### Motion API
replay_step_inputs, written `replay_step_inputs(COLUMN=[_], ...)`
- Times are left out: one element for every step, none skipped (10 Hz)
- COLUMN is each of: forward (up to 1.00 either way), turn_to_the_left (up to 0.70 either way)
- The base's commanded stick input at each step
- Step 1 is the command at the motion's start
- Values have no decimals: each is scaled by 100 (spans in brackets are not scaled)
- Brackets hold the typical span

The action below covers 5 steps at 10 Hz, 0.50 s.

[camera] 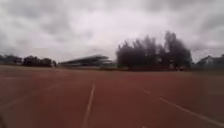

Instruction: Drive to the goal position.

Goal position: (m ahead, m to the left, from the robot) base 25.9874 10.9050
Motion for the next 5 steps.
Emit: replay_step_inputs(forward=[70,70,70,70,70], turn_to_the_left=[0,0,0,0,0])
